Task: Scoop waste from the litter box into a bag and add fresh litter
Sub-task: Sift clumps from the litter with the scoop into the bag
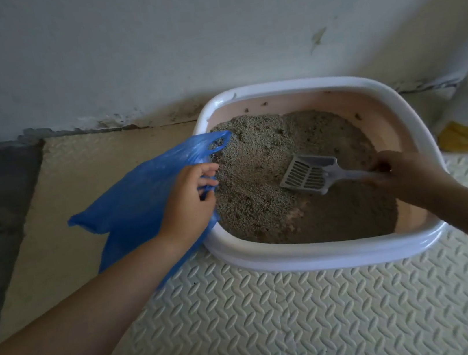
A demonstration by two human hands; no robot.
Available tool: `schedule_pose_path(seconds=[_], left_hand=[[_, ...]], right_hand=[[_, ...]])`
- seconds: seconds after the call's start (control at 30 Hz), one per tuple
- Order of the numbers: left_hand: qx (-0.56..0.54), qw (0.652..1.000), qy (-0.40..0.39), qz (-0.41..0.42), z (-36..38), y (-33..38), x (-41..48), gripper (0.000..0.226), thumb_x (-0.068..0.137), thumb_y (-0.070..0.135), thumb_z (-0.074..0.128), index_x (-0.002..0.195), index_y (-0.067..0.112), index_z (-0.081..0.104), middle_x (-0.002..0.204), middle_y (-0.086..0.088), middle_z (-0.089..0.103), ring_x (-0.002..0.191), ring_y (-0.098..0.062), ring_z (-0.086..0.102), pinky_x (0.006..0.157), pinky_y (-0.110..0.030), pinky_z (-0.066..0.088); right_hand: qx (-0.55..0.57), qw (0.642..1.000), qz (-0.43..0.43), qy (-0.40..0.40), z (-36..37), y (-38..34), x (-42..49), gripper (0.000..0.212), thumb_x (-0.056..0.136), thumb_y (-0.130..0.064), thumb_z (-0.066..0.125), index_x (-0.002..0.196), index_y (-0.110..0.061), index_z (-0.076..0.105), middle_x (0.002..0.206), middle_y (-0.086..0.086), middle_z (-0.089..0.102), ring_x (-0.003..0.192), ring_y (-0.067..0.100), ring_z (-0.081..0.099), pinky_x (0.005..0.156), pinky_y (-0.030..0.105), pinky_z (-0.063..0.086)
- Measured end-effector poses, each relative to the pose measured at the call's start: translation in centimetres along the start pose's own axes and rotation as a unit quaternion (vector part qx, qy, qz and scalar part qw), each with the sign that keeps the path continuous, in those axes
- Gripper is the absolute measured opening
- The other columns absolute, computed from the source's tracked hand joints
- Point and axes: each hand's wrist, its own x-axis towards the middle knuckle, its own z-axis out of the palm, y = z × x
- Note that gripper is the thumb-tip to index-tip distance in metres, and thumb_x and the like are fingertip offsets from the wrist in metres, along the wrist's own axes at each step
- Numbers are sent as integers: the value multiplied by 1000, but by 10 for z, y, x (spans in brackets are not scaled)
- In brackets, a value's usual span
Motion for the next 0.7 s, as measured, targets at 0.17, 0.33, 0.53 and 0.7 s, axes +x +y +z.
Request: schedule_pose_path(seconds=[0.17, 0.33, 0.53, 0.7], left_hand=[[50, 998, 12, 38, 4, -5, 8, 42, 85, -11, 52, 121, 11, 56, 114, 0, 56, 102, -4, 59, 90, -18, 49], [67, 995, 46, 62, 7, -10, 15, 39, 88, -9, 51, 121, 11, 55, 110, 0, 56, 102, -3, 58, 90, -14, 46], [48, 992, 92, 75, 14, -19, 18, 39, 88, -10, 49, 121, 9, 53, 110, 0, 53, 107, -15, 58, 96, -36, 48], [40, 989, 124, 76, 20, -20, 18, 41, 87, -11, 48, 122, 8, 52, 110, -2, 52, 108, -17, 57, 96, -39, 48]], right_hand=[[-109, 993, -15, 42, -17, 4, 12, 26, 94, -34, 53, 113, -22, 67, 93, 5, 69, 73, 19, 54, 61, 30, 41], [-148, 989, -4, -7, -21, -8, 44, 20, 95, -30, 50, 100, -27, 70, 77, 1, 68, 63, 16, 53, 50, 23, 36], [-137, 991, -3, -10, 0, -37, 96, 26, 93, -28, 49, 80, -22, 70, 52, -1, 57, 44, 15, 52, 42, 22, 34], [-82, 994, -54, -52, 18, -57, 89, 26, 97, -32, 46, 99, -23, 70, 66, -1, 64, 53, 13, 54, 45, 22, 34]])
